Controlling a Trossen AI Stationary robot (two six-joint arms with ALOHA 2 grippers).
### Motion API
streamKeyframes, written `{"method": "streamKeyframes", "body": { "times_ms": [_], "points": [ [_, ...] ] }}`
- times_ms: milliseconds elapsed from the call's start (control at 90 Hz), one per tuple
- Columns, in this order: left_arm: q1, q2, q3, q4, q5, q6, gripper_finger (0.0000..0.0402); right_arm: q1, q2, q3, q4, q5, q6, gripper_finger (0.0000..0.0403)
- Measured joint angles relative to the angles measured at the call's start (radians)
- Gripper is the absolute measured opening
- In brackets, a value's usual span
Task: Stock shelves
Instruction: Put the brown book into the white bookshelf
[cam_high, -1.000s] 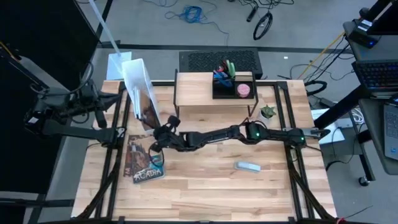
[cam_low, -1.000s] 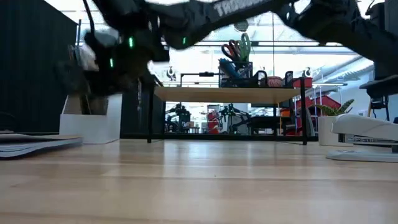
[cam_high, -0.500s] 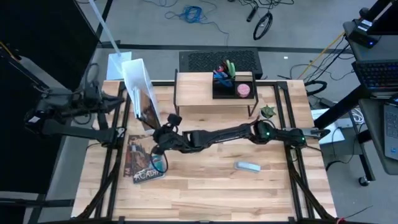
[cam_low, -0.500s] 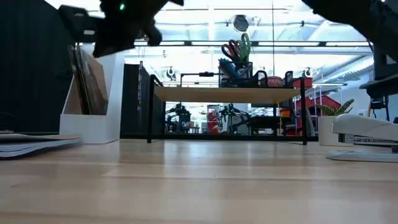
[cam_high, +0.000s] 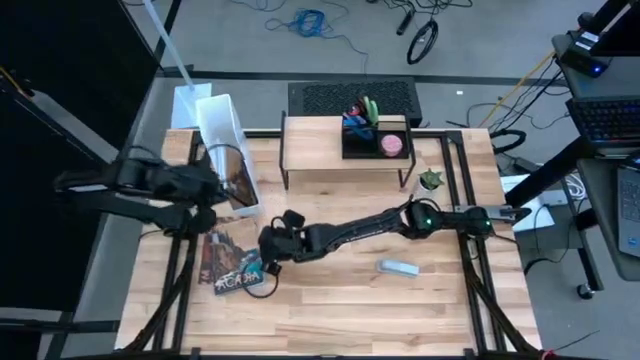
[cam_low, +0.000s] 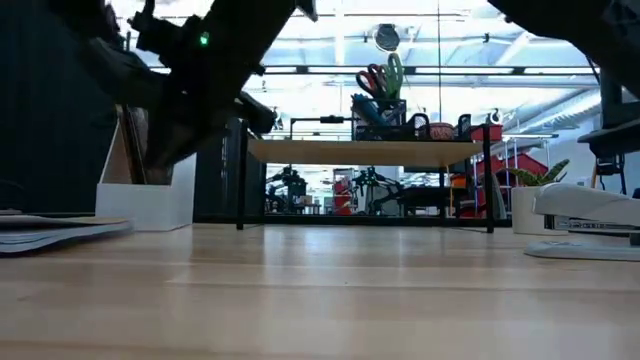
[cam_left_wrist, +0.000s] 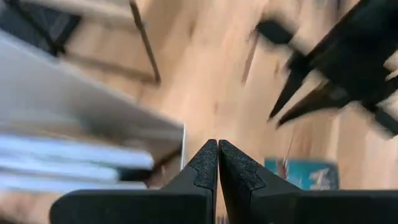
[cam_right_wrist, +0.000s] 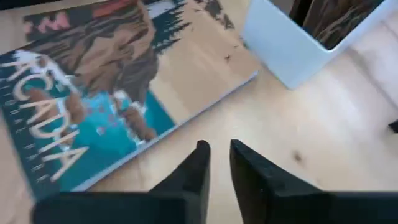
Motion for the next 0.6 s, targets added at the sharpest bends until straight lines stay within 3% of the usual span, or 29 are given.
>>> {"method": "streamKeyframes", "body": {
  "times_ms": [289,600],
  "points": [
    [-0.163,0.109,-0.136,0.014,0.048,-0.189,0.0000,0.067,0.000,0.000,-0.209,0.002,-0.004,0.0135],
    [-0.449,0.311,-0.202,0.069,0.054,-0.477,0.0000,0.125,-0.004,-0.055,-0.339,0.012,-0.017,0.0158]
  ]
}}
